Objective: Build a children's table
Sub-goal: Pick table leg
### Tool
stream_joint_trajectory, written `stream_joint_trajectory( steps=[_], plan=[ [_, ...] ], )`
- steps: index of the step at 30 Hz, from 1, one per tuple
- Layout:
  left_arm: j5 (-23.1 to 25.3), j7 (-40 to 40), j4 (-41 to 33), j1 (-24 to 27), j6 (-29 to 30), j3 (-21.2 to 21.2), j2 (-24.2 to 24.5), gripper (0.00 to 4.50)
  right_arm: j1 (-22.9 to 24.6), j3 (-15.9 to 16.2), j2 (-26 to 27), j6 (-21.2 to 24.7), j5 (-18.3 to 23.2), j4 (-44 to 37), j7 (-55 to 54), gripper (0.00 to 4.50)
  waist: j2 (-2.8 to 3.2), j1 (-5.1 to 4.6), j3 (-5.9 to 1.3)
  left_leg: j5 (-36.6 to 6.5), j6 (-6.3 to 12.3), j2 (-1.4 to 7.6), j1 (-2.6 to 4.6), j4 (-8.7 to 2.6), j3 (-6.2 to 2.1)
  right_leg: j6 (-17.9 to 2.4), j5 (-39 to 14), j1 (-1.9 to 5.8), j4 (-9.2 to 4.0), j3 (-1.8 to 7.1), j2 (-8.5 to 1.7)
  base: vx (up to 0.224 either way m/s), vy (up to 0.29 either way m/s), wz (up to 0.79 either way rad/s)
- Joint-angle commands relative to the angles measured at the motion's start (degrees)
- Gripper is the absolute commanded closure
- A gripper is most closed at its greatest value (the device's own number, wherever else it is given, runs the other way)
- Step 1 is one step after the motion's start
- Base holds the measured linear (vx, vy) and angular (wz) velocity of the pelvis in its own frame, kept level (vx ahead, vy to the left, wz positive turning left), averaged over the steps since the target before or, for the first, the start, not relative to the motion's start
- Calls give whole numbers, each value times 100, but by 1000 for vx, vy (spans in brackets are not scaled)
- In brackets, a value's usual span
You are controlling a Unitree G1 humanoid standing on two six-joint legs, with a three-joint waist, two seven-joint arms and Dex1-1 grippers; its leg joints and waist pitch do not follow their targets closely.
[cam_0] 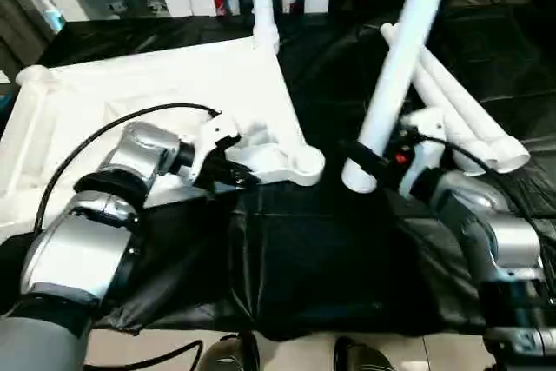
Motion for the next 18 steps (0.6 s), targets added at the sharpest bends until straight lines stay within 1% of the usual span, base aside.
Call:
stream_joint_trajectory(
  steps=[1,2,3,4,5,6,7,8,9,10,11,12,13,14,15,16,18],
  plan=[
    [-71,-144,-40,325,185,-8,-113,450,-86,114,20,-26,42,9,109,259,-147,48,-534,-591,739,383,218,-306,-181,-1848,-205,321,-200,242,-440,0,0,0],
    [-72,-35,-193,415,276,-18,-135,450,-108,132,32,-43,38,24,120,259,-161,55,-542,-635,714,379,224,-310,-180,-1822,-335,321,-212,240,-434,0,0,0],
    [-145,77,-626,636,461,11,-176,450,-137,160,56,-60,36,35,147,259,-185,60,-548,-702,645,410,232,-323,-191,-1814,-508,334,-212,249,-456,0,0,0],
    [-214,121,-967,795,678,22,-197,450,-146,172,62,-62,36,28,158,259,-165,60,-536,-777,589,429,235,-340,-198,-1765,-719,322,-224,254,-461,0,0,0],
    [-250,134,-1221,909,850,40,-208,450,-154,179,64,-63,35,26,169,259,-163,52,-527,-807,579,421,239,-343,-196,-1729,-830,303,-248,259,-449,0,0,0],
    [-265,179,-1554,1083,945,25,-214,450,-162,188,72,-69,33,28,178,259,-186,47,-556,-793,537,431,258,-344,-194,-1710,-880,312,-242,266,-442,0,0,0],
    [-270,231,-1869,1254,1070,-4,-224,450,-171,195,82,-80,29,39,185,259,-209,44,-574,-752,534,426,254,-340,-190,-1682,-893,318,-232,267,-438,0,0,0],
    [-270,235,-1892,1266,1078,-6,-224,450,-171,195,83,-81,28,41,186,259,-199,46,-564,-745,537,415,238,-338,-194,-1662,-925,311,-232,267,-440,0,0,0],
    [-265,403,-2577,1624,1353,-79,-257,450,-187,207,92,-97,27,56,206,259,-208,50,-600,-718,522,405,250,-329,-187,-1618,-964,325,-236,267,-438,0,0,0],
    [-272,560,-3161,1920,1609,-133,-299,450,-201,217,98,-113,25,71,219,259,-203,43,-612,-592,558,424,236,-328,-202,-1620,-797,328,-209,270,-441,0,0,0],
    [-274,579,-3246,1962,1647,-139,-305,450,-203,219,98,-116,25,74,220,259,-204,32,-625,-517,582,430,229,-324,-203,-1614,-687,345,-189,270,-441,0,0,0],
    [-312,820,-4131,2405,2082,-184,-390,450,-220,236,109,-150,23,103,234,259,-204,30,-625,-516,631,420,241,-314,-187,-1604,-694,324,-203,275,-432,0,0,0],
    [-313,825,-4146,2413,2089,-184,-392,450,-221,236,109,-151,22,104,234,259,-206,27,-643,-505,662,411,233,-307,-185,-1579,-758,335,-213,275,-432,0,0,0],
    [-328,905,-4396,2548,2220,-197,-431,450,-229,242,118,-165,19,120,234,259,-211,20,-644,-533,675,396,244,-301,-169,-1569,-829,319,-234,278,-415,0,0,0],
    [-323,1004,-4642,2691,2322,-228,-483,450,-232,244,124,-176,19,128,234,259,-218,23,-646,-591,663,385,239,-295,-167,-1501,-995,324,-254,283,-414,0,0,0],
    [-243,1212,-5084,2950,2487,-284,-555,450,-224,253,135,-194,25,130,237,259,-241,21,-652,-663,641,383,244,-300,-167,-1423,-1201,329,-272,285,-409,0,0,0],
    [-166,1366,-5248,3062,2492,-288,-596,450,-204,265,144,-198,27,115,245,259,-235,17,-642,-757,619,371,239,-303,-174,-1318,-1470,317,-304,284,-407,0,0,0]
  ],
)
